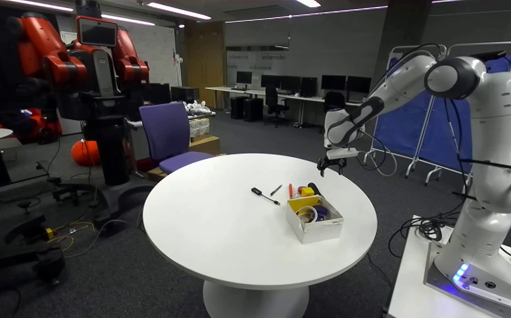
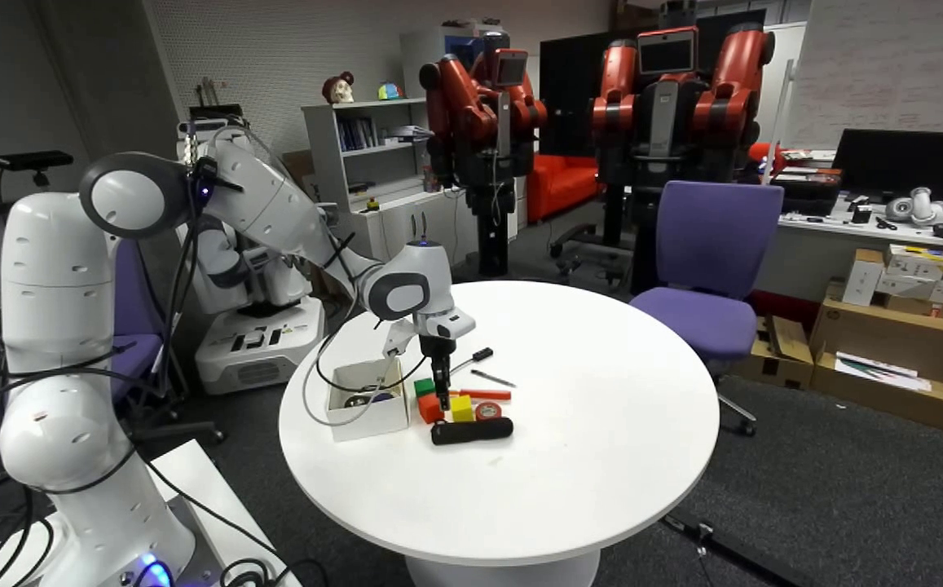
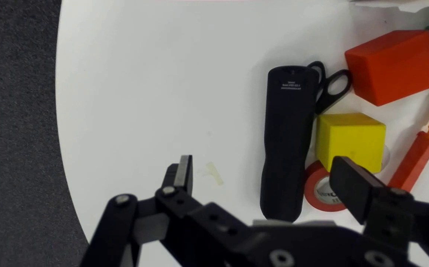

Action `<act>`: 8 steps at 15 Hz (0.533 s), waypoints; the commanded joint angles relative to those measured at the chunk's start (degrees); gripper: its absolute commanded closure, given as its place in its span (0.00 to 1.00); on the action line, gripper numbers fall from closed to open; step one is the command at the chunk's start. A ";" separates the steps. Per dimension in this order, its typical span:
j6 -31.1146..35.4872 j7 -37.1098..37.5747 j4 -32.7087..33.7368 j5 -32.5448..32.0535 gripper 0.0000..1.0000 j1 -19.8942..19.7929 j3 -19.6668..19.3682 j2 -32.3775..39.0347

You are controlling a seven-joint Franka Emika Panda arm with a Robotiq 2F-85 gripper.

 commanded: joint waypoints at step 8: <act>5.20 -1.23 0.93 2.85 0.00 1.25 0.03 1.21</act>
